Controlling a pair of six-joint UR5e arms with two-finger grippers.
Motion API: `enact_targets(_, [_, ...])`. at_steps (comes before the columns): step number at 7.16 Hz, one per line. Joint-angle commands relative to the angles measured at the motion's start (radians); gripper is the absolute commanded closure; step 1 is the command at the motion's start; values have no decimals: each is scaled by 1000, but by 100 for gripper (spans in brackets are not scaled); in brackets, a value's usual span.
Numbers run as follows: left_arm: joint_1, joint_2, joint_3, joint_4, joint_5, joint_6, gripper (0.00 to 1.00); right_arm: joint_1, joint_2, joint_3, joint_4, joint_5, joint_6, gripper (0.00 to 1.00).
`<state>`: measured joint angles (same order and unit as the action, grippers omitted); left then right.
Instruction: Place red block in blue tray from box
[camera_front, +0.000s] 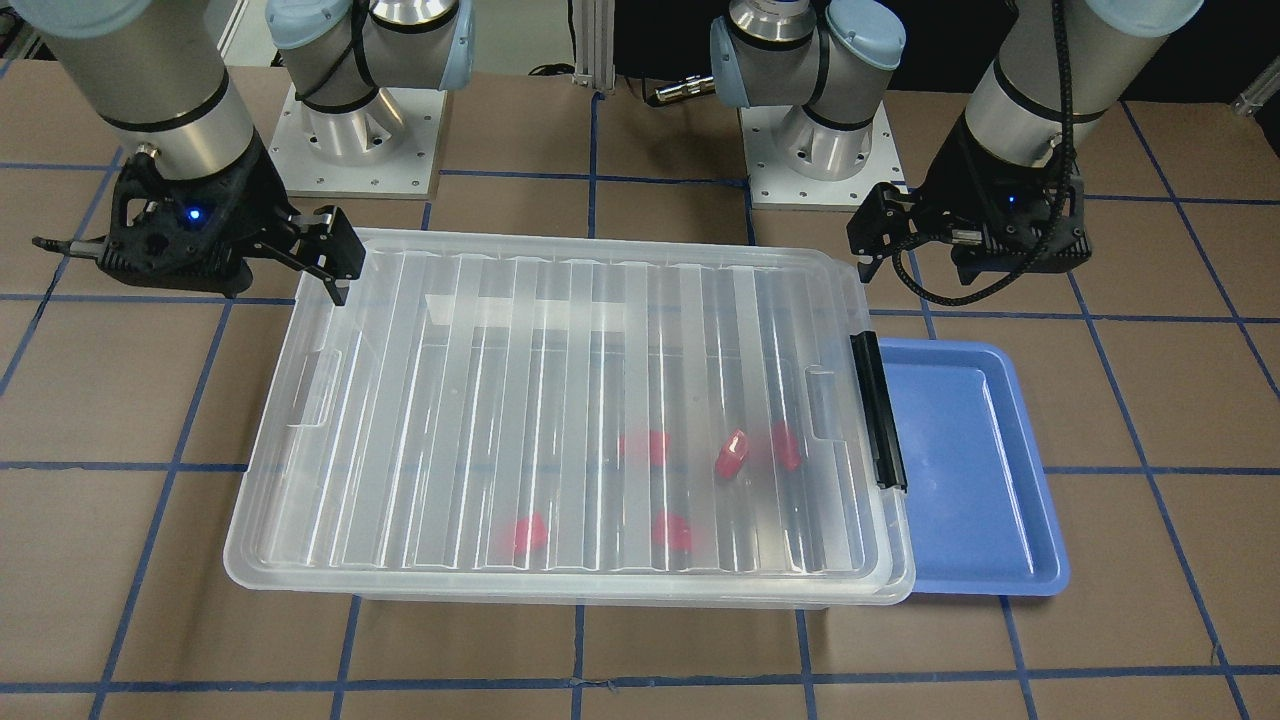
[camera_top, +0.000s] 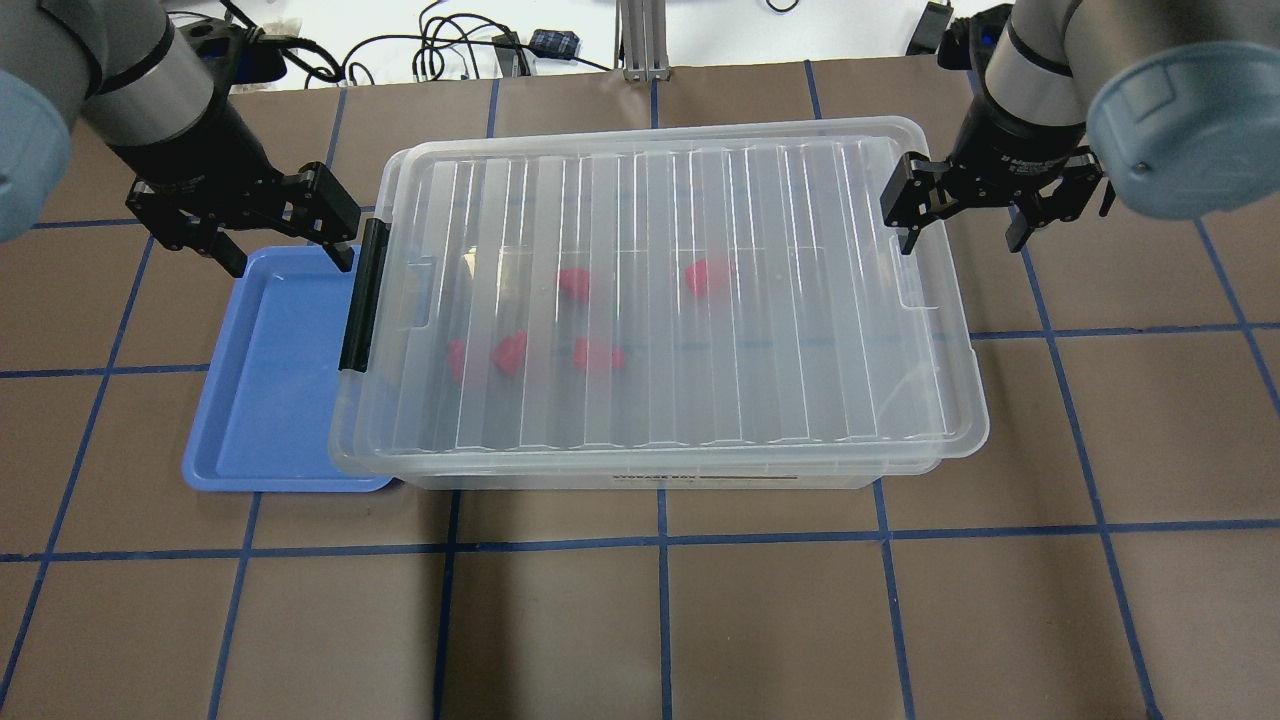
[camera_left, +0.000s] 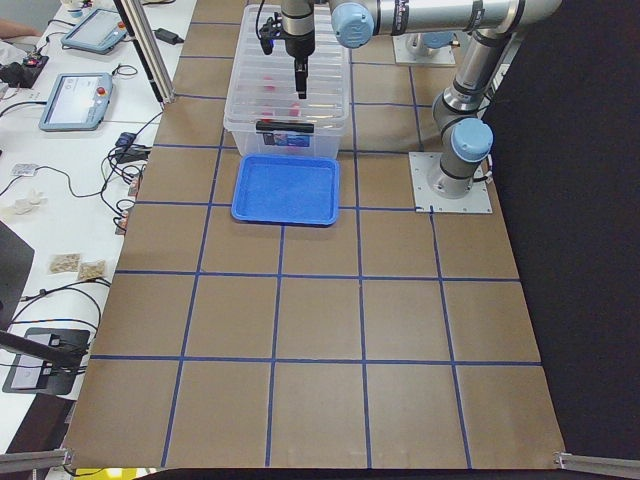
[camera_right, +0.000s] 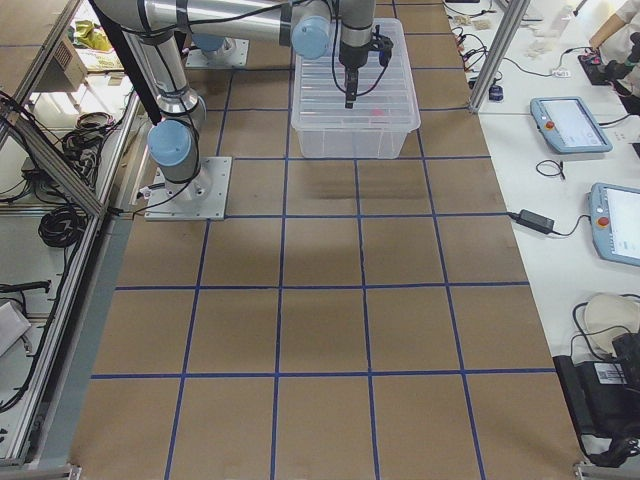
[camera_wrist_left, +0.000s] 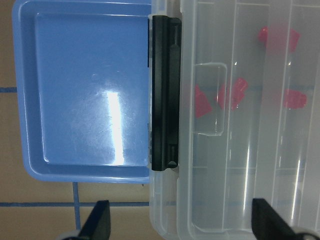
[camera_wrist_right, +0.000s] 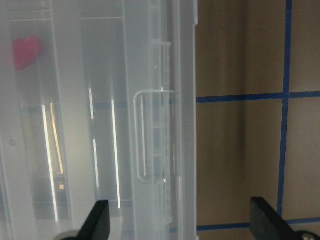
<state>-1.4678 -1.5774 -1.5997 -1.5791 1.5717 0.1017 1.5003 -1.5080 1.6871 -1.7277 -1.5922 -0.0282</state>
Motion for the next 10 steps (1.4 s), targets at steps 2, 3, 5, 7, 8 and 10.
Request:
enact_targets(2, [7, -12, 9, 19, 1, 9, 0, -46, 28, 150, -224, -5, -108, 0])
enact_targets(3, [7, -15, 20, 28, -8, 9, 0, -46, 28, 154, -228, -3, -108, 0])
enact_targets(5, [7, -27, 18, 34, -4, 6, 0, -57, 44, 154, -233, -8, -111, 0])
enact_targets(7, [1, -35, 12, 34, -10, -2, 0, -71, 45, 154, -234, -8, -116, 0])
enact_targets(8, [1, -35, 6, 34, 1, 6, 0, -77, 45, 154, -234, -11, -118, 0])
enact_targets(10, [7, -33, 3, 33, 5, 4, 0, -121, 45, 154, -234, -9, -169, 0])
